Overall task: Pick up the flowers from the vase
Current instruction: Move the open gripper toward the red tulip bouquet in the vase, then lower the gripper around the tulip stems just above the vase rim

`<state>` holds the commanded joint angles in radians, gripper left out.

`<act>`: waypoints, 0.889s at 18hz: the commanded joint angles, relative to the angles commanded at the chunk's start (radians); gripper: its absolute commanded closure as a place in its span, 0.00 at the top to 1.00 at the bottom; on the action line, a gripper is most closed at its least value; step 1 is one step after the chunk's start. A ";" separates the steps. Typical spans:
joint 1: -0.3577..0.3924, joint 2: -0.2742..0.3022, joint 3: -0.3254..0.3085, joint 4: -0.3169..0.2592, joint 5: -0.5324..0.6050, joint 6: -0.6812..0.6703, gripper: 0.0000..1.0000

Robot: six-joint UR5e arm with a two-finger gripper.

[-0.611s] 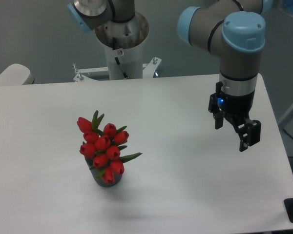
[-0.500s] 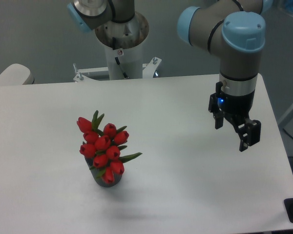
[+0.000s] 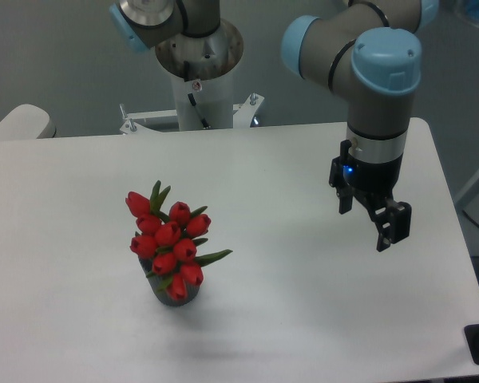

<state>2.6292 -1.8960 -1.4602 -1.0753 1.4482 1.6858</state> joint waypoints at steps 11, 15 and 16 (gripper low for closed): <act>0.025 0.057 -0.189 -0.041 -0.412 -0.250 1.00; 0.018 0.083 -0.275 -0.025 -0.555 -0.337 1.00; 0.018 0.087 -0.287 -0.015 -0.580 -0.345 1.00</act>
<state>2.6477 -1.8086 -1.7471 -1.0908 0.8685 1.3408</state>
